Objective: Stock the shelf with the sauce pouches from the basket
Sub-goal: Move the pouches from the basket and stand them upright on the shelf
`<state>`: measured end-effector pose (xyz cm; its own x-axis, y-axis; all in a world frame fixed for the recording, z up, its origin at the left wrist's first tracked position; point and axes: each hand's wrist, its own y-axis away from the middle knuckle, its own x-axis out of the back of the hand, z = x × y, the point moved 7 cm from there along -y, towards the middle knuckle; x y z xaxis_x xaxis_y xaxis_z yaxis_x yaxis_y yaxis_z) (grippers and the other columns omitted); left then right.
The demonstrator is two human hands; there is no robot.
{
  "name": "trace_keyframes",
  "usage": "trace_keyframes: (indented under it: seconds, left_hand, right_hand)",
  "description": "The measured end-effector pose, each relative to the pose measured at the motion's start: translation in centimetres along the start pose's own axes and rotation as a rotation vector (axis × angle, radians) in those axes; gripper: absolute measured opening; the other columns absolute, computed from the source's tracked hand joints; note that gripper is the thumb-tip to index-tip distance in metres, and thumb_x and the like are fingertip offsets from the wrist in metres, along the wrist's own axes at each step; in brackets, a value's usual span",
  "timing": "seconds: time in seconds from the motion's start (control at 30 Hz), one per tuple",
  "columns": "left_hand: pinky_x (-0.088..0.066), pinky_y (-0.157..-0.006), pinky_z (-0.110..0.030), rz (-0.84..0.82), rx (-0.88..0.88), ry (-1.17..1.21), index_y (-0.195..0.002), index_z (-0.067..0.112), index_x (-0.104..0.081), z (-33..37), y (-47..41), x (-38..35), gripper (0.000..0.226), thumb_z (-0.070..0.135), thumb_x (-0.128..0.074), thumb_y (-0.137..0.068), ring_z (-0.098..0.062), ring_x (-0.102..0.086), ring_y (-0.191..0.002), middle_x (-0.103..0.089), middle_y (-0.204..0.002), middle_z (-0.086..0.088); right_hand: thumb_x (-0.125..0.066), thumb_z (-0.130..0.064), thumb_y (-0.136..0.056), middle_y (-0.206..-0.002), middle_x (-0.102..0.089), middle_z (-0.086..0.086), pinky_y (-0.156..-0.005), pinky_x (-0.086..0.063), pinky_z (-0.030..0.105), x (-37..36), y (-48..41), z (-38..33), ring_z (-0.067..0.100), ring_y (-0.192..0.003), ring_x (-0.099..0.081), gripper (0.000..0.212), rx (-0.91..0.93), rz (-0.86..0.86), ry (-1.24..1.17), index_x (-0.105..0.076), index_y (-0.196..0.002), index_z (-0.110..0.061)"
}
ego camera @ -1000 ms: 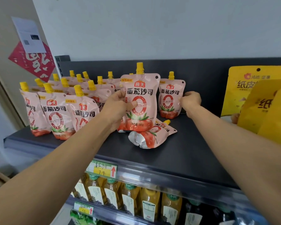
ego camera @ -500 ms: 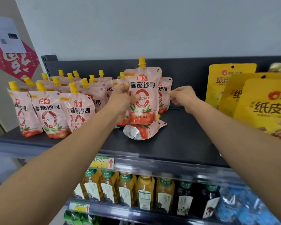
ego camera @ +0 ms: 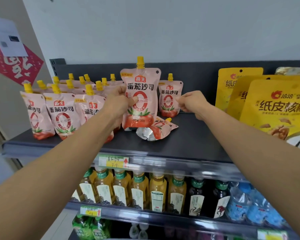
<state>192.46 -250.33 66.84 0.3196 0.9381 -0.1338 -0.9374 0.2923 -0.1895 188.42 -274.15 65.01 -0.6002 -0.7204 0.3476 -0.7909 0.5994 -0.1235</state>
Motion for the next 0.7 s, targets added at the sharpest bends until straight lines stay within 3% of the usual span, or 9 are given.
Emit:
trace_keyframes:
  seconds: [0.13,0.27,0.43,0.53,0.7]
  left_hand:
    - [-0.056,-0.053,-0.024,0.026,-0.037,0.006,-0.097,0.010,-0.057,0.4,1.0,2.0,0.027,-0.013,-0.053,-0.084,-0.014,-0.067,-0.080,-0.068,-0.090,-0.002]
    - [-0.056,-0.057,-0.023,0.012,-0.057,-0.056,-0.098,0.011,-0.057,0.2,1.9,2.8,0.027,-0.012,-0.054,-0.084,-0.015,-0.067,-0.083,-0.068,-0.090,0.000]
    - [-0.056,-0.053,-0.020,0.005,-0.046,-0.024,-0.102,0.008,-0.057,-0.3,2.7,3.6,0.028,-0.013,-0.053,-0.083,-0.013,-0.067,-0.078,-0.067,-0.090,-0.002]
    - [-0.054,-0.050,-0.019,0.015,-0.041,-0.004,-0.091,0.011,-0.057,-0.3,3.1,4.1,0.027,-0.014,-0.053,-0.083,-0.011,-0.066,-0.075,-0.067,-0.086,0.000]
    - [-0.055,-0.055,-0.022,0.011,-0.026,-0.017,-0.088,0.016,-0.056,-0.4,3.2,4.5,0.028,-0.012,-0.054,-0.083,-0.014,-0.066,-0.080,-0.067,-0.089,-0.001]
  right_hand:
    - [-0.062,-0.004,-0.086,-0.099,-0.063,0.008,-0.060,-0.049,0.021,-1.0,1.1,-0.4,0.019,-0.092,-0.059,0.023,-0.011,-0.015,0.002,-0.066,-0.109,-0.003]
    - [-0.062,-0.005,-0.086,-0.111,-0.066,0.012,-0.062,-0.051,0.023,-1.9,2.0,-0.4,0.018,-0.087,-0.061,0.026,-0.040,-0.022,0.014,-0.063,-0.111,-0.003]
    - [-0.065,-0.010,-0.086,-0.116,-0.064,0.013,-0.049,-0.044,0.019,-2.3,3.0,-0.3,0.019,-0.089,-0.060,0.032,-0.070,-0.039,0.024,-0.060,-0.117,-0.005]
    - [-0.065,-0.019,-0.087,-0.113,-0.064,0.011,-0.046,-0.042,0.020,-2.6,3.7,0.5,0.017,-0.083,-0.059,0.036,-0.143,-0.064,0.070,-0.056,-0.120,-0.007]
    - [-0.068,-0.039,-0.083,-0.128,-0.058,0.013,-0.065,-0.052,0.031,-4.6,5.2,2.7,0.024,-0.087,-0.061,0.061,-0.346,-0.239,0.169,-0.046,-0.129,-0.006]
